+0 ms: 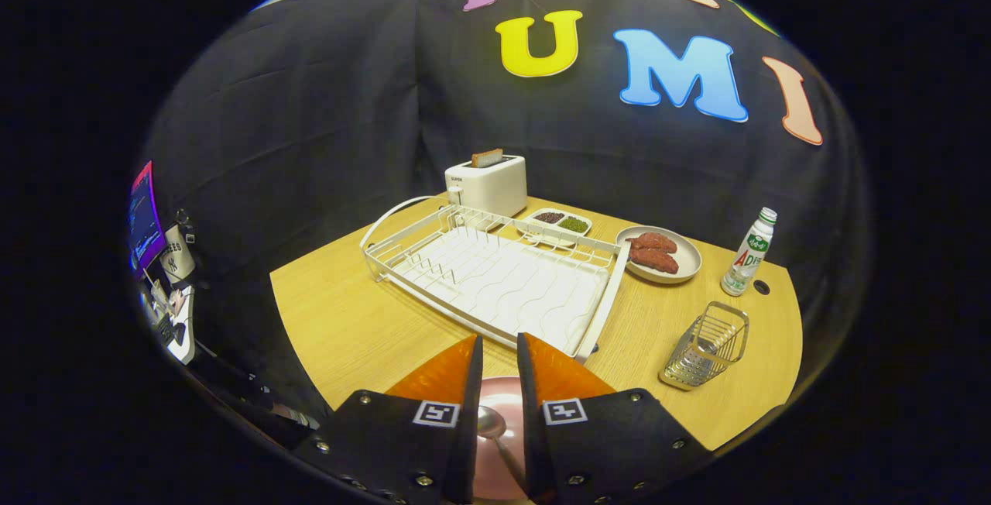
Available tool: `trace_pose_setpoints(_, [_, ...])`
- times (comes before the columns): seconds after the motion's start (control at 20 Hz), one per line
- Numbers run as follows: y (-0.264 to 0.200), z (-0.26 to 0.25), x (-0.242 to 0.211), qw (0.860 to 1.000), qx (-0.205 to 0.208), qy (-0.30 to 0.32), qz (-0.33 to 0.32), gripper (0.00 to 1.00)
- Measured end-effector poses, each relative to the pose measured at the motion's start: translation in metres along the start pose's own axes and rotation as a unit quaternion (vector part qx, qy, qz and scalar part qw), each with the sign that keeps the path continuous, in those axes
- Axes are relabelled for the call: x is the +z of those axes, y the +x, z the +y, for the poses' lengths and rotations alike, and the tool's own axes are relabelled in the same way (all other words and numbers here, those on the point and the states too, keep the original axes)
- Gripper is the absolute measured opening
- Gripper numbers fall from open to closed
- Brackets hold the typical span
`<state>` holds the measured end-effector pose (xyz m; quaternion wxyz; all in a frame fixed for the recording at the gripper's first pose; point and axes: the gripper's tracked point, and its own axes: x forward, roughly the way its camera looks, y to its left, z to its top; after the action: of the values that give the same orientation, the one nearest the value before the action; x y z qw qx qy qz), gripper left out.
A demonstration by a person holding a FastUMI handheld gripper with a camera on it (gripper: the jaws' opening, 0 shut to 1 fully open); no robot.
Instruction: Take the plate from the dish rack, then take the spoon from the basket and place it into the plate.
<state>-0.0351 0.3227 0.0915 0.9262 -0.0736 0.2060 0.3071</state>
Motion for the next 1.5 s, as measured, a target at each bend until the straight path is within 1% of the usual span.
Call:
trace_pose_setpoints(0.25, [-0.036,-0.036,0.042,0.995,-0.067,0.003,-0.069,0.25])
trace_pose_setpoints(0.5, [-0.074,-0.07,0.062,0.984,-0.134,0.024,-0.113,0.25])
trace_pose_setpoints(0.65, [-0.1,-0.096,0.075,0.974,-0.18,0.031,-0.134,0.25])
trace_pose_setpoints(0.75, [-0.122,-0.114,0.083,0.964,-0.215,0.037,-0.15,0.25])
trace_pose_setpoints(0.8, [-0.132,-0.124,0.089,0.958,-0.235,0.04,-0.157,0.27])
trace_pose_setpoints(0.85, [-0.147,-0.13,0.092,0.954,-0.246,0.046,-0.166,0.31])
trace_pose_setpoints(0.95, [-0.154,-0.145,0.097,0.945,-0.268,0.056,-0.179,0.99])
trace_pose_setpoints(1.0, [-0.165,-0.151,0.099,0.94,-0.278,0.061,-0.188,0.95])
trace_pose_setpoints(1.2, [-0.174,-0.168,0.084,0.933,-0.291,0.093,-0.189,0.96])
trace_pose_setpoints(1.3, [-0.176,-0.181,0.078,0.93,-0.3,0.097,-0.188,0.96])
trace_pose_setpoints(1.4, [-0.177,-0.194,0.069,0.929,-0.306,0.094,-0.186,0.96])
trace_pose_setpoints(1.5, [-0.173,-0.207,0.064,0.93,-0.303,0.094,-0.186,0.96])
